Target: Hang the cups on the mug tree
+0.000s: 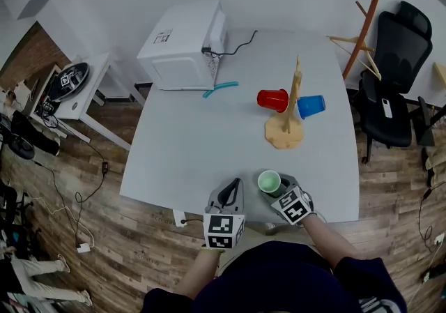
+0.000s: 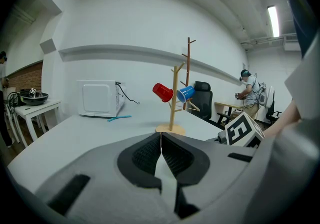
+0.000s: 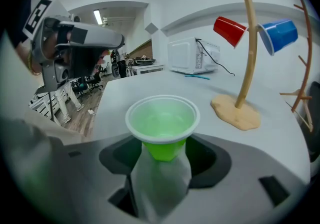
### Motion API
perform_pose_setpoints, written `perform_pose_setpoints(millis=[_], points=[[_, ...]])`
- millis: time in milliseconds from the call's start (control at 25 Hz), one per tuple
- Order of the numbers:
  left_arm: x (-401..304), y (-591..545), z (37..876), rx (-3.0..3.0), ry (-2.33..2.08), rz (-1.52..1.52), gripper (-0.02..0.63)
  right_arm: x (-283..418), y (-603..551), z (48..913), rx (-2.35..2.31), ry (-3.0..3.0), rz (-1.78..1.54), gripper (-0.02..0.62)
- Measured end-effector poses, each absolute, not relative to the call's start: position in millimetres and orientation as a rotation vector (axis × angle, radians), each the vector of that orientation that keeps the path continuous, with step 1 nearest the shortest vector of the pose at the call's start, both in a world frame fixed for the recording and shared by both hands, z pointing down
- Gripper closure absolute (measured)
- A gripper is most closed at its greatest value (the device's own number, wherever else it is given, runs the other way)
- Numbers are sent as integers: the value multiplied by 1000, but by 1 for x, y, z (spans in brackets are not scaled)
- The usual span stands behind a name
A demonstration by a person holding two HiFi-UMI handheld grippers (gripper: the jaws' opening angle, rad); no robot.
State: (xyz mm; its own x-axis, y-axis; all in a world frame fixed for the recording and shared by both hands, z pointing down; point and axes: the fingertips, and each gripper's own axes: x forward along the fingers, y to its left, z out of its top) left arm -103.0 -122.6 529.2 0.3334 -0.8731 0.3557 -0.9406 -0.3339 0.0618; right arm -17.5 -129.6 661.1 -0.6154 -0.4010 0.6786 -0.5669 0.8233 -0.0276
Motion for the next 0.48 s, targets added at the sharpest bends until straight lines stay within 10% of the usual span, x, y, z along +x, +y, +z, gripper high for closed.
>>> perform_pose_setpoints(millis=[480], points=[[-97, -126, 527, 2369, -1622, 377, 586, -19, -135, 637, 726, -2373, 318, 318]])
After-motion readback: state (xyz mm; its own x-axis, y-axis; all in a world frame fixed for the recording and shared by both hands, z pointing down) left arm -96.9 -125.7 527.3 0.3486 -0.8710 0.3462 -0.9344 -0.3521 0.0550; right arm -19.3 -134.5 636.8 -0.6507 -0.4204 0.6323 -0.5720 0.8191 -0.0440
